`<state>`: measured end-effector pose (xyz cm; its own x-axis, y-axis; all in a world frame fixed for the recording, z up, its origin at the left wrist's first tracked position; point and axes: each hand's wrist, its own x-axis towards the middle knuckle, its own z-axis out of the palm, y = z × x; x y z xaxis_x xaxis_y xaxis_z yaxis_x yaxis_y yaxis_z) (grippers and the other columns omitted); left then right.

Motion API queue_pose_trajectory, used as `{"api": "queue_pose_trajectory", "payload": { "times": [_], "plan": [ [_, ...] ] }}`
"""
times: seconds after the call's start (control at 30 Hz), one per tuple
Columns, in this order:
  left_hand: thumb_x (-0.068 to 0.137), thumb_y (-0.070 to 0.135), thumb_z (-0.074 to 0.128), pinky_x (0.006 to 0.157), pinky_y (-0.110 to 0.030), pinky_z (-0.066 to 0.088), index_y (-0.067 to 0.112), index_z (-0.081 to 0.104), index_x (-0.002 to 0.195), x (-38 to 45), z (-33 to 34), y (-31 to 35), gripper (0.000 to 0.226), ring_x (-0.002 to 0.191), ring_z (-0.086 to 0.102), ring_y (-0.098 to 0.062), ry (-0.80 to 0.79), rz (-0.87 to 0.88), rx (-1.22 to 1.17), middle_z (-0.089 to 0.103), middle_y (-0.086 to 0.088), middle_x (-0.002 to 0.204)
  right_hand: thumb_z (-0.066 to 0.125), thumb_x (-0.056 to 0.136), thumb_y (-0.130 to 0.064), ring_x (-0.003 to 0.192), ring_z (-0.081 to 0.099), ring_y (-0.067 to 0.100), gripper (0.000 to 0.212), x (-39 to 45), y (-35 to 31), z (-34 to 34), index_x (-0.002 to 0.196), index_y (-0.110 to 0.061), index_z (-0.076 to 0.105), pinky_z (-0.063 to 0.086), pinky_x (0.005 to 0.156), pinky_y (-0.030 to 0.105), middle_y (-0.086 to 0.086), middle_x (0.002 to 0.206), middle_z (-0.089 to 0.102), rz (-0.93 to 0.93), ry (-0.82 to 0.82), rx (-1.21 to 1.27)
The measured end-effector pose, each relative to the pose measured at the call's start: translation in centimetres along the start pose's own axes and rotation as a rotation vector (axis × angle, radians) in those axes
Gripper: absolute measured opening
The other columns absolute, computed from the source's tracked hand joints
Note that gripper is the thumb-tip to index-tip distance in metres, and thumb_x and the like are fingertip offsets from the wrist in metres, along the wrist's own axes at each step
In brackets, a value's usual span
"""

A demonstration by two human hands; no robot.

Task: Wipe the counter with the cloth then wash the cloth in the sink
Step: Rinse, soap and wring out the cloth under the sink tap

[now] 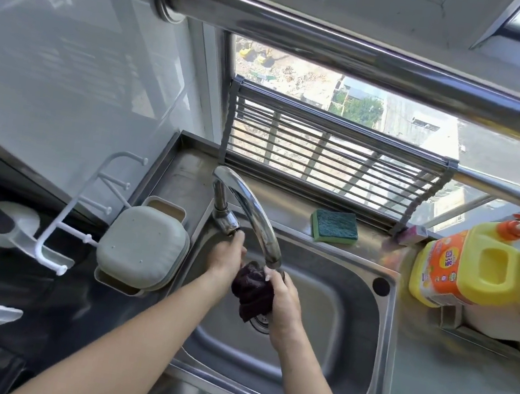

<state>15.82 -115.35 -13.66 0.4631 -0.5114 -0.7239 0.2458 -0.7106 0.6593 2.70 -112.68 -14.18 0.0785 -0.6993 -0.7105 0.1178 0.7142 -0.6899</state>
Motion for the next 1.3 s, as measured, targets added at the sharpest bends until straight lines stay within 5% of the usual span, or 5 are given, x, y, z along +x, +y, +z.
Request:
{"api": "queue_pose_trajectory", "payload": {
  "times": [0.2,0.5,0.93,1.17,1.3],
  "plan": [
    [0.074,0.075,0.060,0.084,-0.039,0.059,0.022,0.075,0.109,-1.2,-0.3,-3.8,0.065,0.099,0.073,-0.023,-0.455,-0.306,-0.009,0.077,-0.005,0.104,0.064,0.092,-0.020,0.096,0.070,0.027,0.016,-0.2,-0.4,0.6,0.105,-0.012,0.067,0.055,0.087,0.039,0.011,0.098,0.075,-0.089,-0.148,-0.099],
    [0.089,0.030,0.063,0.083,-0.037,0.049,0.017,0.058,0.085,-4.4,2.2,-4.3,0.014,0.093,0.062,-0.025,0.034,0.160,0.039,0.063,-0.004,0.099,0.072,0.086,-0.047,0.091,0.060,0.021,0.028,-0.6,0.0,0.3,0.094,-0.022,0.062,0.045,0.089,0.031,0.000,0.094,0.066,-0.216,0.474,-0.414],
    [0.083,0.005,0.074,0.057,-0.013,0.044,0.015,0.058,0.082,-5.2,-3.0,-1.8,0.019,0.068,0.053,-0.009,-0.236,0.331,0.046,0.059,0.002,0.076,0.071,0.087,-0.016,0.074,0.062,0.015,0.009,-0.3,-1.4,-9.0,0.088,-0.024,0.069,0.047,0.062,0.018,-0.004,0.078,0.067,-0.254,0.054,-0.977],
    [0.073,0.005,0.072,0.059,-0.025,0.048,0.019,0.056,0.080,-9.0,-0.7,-2.5,0.022,0.072,0.060,-0.019,-0.476,0.100,-0.114,0.064,-0.004,0.082,0.095,0.052,-0.053,0.120,0.061,0.021,0.098,3.8,3.9,-9.4,0.137,-0.052,0.046,0.053,0.103,0.043,0.003,0.128,0.060,-0.227,-0.339,-1.061],
    [0.085,-0.004,0.058,0.060,-0.027,0.049,0.020,0.056,0.077,-9.5,-0.7,-1.8,0.026,0.070,0.060,-0.019,-0.527,-0.014,-0.306,0.062,-0.004,0.078,0.096,0.038,-0.066,0.122,0.060,0.019,0.105,4.6,5.5,-8.4,0.131,-0.054,0.048,0.053,0.102,0.044,-0.008,0.131,0.059,-0.288,-0.265,-0.939]
  ]
}}
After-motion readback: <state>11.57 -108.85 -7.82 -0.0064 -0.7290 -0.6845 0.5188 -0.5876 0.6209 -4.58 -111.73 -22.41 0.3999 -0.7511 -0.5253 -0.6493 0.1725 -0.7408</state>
